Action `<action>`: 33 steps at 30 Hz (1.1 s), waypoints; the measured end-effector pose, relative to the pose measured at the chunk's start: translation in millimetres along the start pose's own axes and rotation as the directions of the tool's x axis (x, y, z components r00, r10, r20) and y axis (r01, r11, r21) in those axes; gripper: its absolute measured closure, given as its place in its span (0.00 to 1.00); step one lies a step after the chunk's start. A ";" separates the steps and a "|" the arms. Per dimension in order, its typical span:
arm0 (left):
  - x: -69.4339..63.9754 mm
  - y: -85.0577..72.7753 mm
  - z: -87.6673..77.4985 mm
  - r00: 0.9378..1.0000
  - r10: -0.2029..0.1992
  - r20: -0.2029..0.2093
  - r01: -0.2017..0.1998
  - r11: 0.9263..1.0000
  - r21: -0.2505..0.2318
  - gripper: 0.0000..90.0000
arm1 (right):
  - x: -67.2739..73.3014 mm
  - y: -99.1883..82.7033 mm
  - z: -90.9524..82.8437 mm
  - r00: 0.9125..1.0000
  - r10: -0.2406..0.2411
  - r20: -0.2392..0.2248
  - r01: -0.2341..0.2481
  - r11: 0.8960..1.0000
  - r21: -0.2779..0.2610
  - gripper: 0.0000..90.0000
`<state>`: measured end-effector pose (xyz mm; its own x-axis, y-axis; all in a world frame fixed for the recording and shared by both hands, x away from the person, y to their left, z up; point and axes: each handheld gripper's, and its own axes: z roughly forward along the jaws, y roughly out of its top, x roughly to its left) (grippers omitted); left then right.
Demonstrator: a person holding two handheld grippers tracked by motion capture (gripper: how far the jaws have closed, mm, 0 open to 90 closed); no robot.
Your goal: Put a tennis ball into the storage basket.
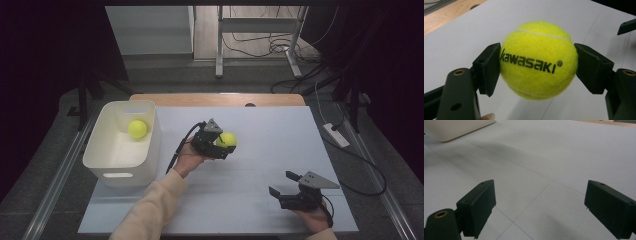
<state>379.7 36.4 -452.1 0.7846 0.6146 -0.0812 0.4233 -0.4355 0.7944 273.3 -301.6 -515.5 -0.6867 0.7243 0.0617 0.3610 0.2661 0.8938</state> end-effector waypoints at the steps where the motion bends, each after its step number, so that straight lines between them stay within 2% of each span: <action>1: 0.0 0.0 0.0 1.000 0.000 0.000 0.000 1.000 0.000 0.30 | 0.0 0.0 0.0 1.000 0.000 0.000 0.000 1.000 0.000 0.11; 19: 1.5 2.6 -21.8 1.000 -0.003 -0.014 0.002 0.998 -0.062 0.30 | 0.8 0.2 0.5 1.000 -0.003 0.002 0.003 1.000 0.004 0.11; 33: 2.5 8.3 -41.9 1.000 -0.004 -0.011 0.002 0.992 -0.126 0.30 | 1.0 0.2 0.5 1.000 -0.004 0.003 0.004 1.000 0.005 0.11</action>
<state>366.1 61.8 -420.5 0.7778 0.6238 -0.0774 0.3648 -0.3477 0.8637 273.0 -300.5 -515.4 -0.6866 0.7248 0.0568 0.3611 0.2722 0.8919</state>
